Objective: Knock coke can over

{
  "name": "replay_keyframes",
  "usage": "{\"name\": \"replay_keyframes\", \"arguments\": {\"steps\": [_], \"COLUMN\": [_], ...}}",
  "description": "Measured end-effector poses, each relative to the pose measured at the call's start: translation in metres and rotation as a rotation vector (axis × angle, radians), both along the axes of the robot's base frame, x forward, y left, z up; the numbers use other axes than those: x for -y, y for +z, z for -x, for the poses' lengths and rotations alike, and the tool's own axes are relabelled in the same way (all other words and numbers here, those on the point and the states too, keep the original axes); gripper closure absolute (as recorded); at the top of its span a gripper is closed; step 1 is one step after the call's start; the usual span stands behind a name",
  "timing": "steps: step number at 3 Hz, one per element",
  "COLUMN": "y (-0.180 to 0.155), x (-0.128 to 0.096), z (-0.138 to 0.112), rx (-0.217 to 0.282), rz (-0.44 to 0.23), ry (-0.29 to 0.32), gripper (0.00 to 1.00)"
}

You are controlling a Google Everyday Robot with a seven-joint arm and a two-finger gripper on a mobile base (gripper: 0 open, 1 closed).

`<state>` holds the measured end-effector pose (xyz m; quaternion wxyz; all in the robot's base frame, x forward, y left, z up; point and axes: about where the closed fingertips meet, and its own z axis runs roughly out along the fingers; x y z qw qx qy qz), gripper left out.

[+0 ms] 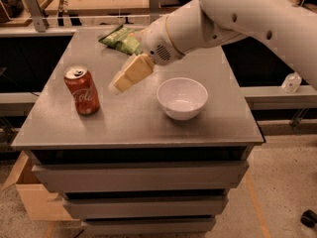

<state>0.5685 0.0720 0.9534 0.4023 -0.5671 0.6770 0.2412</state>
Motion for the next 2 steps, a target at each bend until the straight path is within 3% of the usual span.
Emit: {"name": "replay_keyframes", "arguments": {"steps": [1, 2], "y": [-0.011, -0.023], "x": [-0.043, -0.065], "z": [-0.028, -0.038], "rx": [0.000, -0.011], "rz": [-0.090, -0.124], "ry": [0.028, 0.045], "gripper": [0.00, 0.00]}}
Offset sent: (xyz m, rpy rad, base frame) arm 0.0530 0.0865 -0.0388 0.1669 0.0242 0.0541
